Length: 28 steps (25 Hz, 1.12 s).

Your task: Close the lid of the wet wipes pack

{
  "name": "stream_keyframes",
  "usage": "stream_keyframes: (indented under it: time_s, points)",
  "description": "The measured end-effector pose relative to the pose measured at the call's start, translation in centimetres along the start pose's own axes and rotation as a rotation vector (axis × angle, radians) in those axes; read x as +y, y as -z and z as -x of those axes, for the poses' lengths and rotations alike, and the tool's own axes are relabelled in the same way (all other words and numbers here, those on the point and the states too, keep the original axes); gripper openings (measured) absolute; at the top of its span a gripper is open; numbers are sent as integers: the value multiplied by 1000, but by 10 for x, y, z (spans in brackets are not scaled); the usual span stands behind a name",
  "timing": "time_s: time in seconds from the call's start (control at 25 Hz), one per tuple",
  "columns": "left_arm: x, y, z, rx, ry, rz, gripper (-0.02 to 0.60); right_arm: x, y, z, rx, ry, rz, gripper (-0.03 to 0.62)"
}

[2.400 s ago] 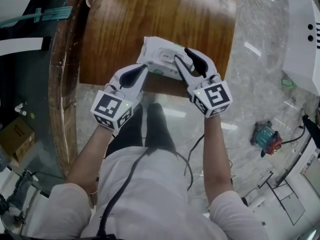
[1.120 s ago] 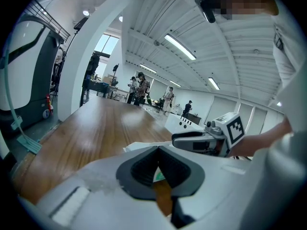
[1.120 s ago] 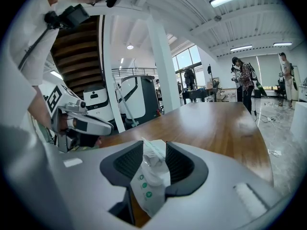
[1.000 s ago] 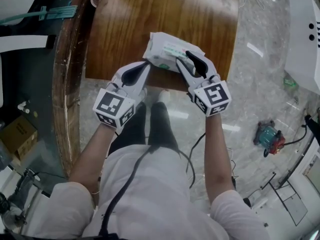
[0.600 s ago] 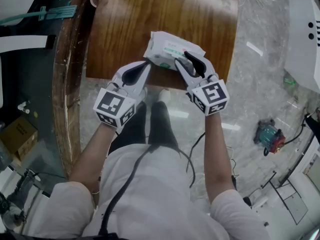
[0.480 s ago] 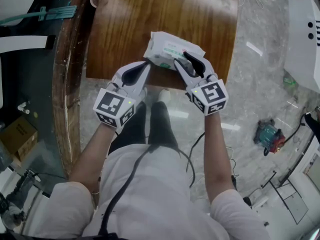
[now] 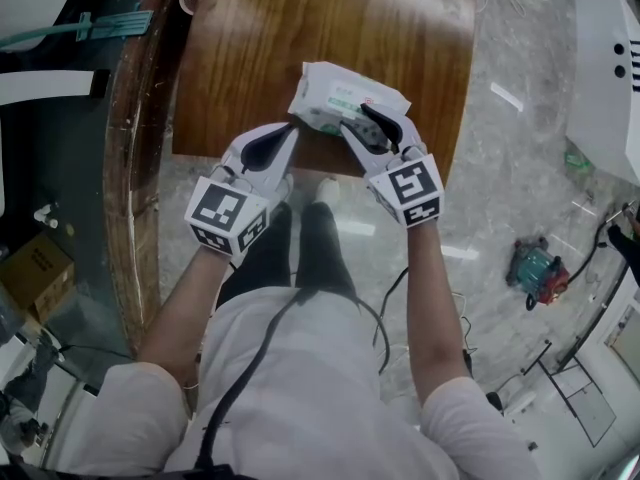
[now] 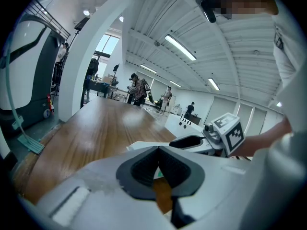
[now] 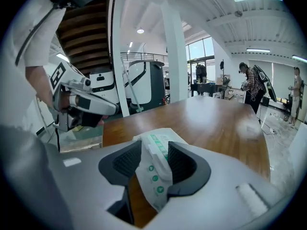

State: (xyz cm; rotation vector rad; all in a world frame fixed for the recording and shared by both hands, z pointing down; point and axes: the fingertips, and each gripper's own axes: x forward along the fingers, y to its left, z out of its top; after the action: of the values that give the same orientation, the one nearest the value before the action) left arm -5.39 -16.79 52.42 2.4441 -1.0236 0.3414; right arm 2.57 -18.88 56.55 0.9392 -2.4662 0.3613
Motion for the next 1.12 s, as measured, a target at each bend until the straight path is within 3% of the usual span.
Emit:
stream_keyframes:
  time_s: [1.12]
  points:
    - [-13, -11, 2, -10, 24, -17, 5, 24, 13, -14, 178, -51, 193, 195]
